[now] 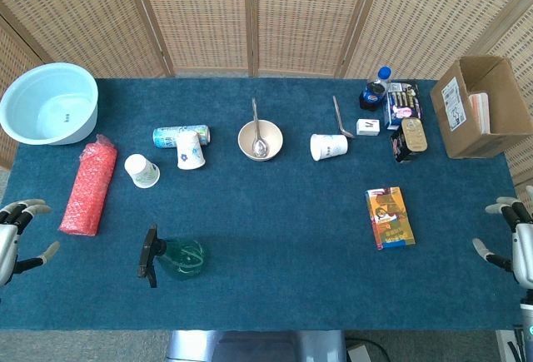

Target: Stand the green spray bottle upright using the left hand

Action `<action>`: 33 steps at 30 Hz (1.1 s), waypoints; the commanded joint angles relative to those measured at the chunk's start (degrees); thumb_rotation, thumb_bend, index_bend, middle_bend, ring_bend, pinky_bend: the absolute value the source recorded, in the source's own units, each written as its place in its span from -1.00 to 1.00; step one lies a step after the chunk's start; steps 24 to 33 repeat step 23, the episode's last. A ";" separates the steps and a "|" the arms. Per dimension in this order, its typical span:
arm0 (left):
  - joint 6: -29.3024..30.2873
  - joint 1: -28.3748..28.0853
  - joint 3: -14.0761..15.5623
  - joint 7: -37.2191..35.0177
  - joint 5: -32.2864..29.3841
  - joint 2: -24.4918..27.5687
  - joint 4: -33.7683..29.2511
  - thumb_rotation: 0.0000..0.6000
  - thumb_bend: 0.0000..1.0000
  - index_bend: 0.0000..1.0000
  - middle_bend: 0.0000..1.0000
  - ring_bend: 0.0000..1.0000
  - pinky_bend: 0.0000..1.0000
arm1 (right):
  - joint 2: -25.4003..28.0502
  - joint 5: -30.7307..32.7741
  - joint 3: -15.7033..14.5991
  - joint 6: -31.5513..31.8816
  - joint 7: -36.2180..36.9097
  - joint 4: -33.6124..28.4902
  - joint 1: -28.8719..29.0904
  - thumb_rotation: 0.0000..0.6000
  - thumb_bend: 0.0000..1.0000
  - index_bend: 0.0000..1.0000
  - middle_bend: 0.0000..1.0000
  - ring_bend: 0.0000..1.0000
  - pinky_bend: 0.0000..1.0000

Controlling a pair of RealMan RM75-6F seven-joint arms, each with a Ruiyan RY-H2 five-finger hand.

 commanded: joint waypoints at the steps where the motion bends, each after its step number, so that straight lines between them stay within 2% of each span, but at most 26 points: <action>1: 0.27 0.28 -0.55 -0.07 0.21 -0.64 -0.12 0.92 -0.44 -0.35 -0.39 -0.48 -0.12 | -0.32 -0.20 -0.20 0.28 -0.21 0.31 -0.20 1.00 -0.55 -0.25 -0.38 -0.97 -0.82; 5: 0.56 0.76 -1.10 0.09 0.11 -1.28 -0.03 0.99 -0.44 -0.34 -0.39 -0.48 -0.12 | -0.61 -0.54 -0.34 0.47 -0.66 0.66 -0.27 1.00 -0.55 -0.23 -0.38 -0.98 -0.84; 33: -1.54 1.93 -2.17 -0.86 -0.73 -1.17 -0.03 0.99 -0.44 -0.33 -0.39 -0.48 -0.16 | -1.58 -0.93 -0.08 -0.40 -1.84 0.37 0.59 1.00 -0.55 -0.21 -0.38 -0.98 -0.85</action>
